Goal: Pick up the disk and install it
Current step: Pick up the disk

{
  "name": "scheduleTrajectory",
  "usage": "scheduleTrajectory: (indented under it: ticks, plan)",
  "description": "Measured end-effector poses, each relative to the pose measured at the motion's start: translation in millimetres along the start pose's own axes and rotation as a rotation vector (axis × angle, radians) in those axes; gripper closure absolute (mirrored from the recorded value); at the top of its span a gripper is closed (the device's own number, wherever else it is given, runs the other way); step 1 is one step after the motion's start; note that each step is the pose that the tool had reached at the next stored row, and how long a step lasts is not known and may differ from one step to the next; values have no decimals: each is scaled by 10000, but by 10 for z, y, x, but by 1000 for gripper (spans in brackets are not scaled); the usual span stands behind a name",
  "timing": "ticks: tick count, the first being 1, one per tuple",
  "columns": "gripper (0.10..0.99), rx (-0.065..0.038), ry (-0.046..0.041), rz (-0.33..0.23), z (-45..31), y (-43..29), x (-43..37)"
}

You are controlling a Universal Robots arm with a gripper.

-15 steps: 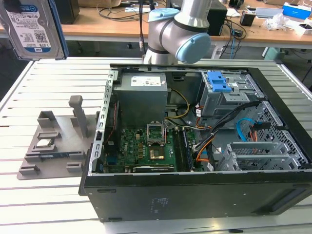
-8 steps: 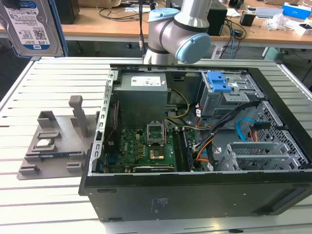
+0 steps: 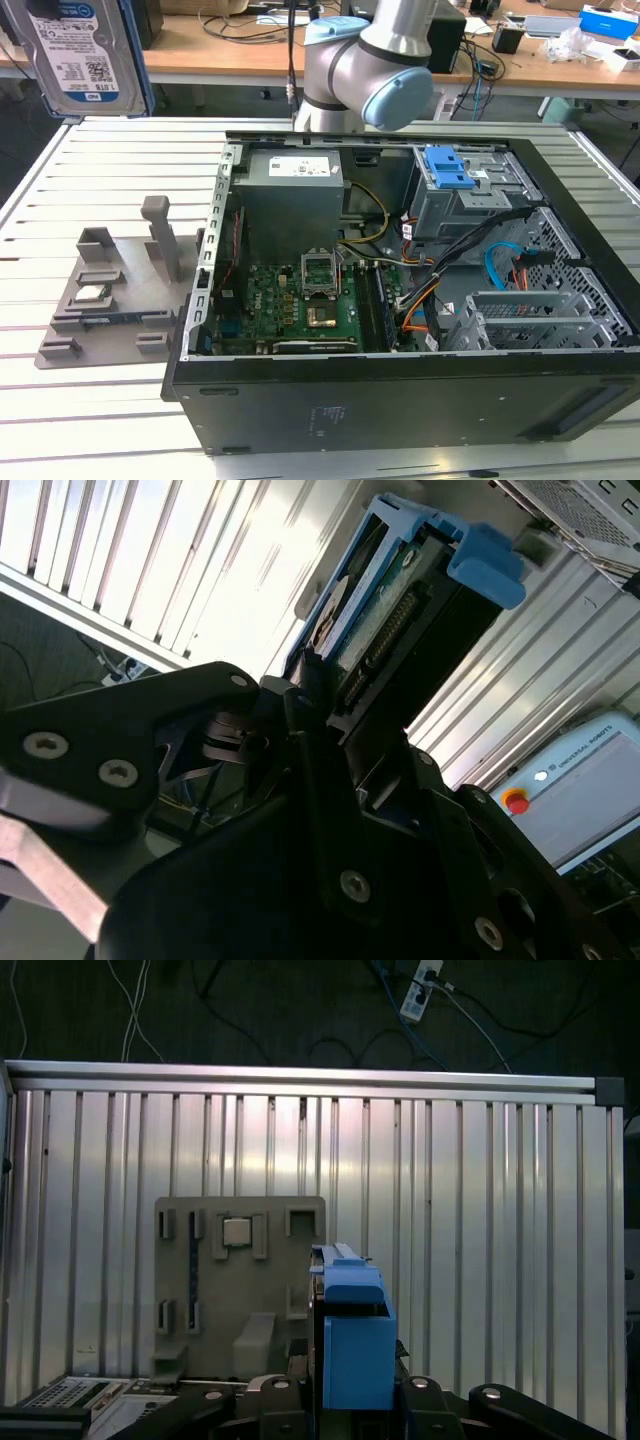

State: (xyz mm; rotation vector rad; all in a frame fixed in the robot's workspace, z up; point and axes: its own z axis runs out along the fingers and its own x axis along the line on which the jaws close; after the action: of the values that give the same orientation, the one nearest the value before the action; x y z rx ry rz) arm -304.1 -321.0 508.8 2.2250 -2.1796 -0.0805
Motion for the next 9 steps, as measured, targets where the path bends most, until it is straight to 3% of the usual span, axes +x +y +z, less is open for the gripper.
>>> scheduleTrajectory:
  ticks: [5,6,8,9]
  plan:
    - [725,-1,1,1,-11,-194,4]
    - [725,0,0,-1,-16,-296,6]
    - [725,-3,1,2,-24,-420,8]
    - [725,-3,0,1,-25,-448,9]
